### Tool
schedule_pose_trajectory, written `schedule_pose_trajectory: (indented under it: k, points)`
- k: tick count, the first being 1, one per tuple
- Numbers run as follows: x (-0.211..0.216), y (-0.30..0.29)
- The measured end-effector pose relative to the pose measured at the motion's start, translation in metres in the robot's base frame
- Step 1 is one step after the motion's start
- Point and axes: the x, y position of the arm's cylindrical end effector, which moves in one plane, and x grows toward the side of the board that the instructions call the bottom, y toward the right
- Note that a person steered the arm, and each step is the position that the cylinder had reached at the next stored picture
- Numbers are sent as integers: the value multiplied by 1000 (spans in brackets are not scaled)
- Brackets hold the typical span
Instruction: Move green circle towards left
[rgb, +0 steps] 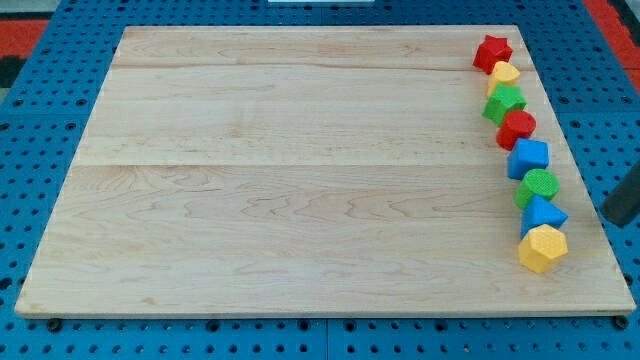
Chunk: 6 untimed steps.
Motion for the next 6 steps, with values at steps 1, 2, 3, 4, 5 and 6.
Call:
schedule_pose_trajectory:
  k: [1, 2, 3, 4, 5, 6]
  points:
    - [-10, 0]
    - [-15, -6]
    - [-15, -22]
    - [-15, -45]
    - [-15, -66]
    - [-15, -80]
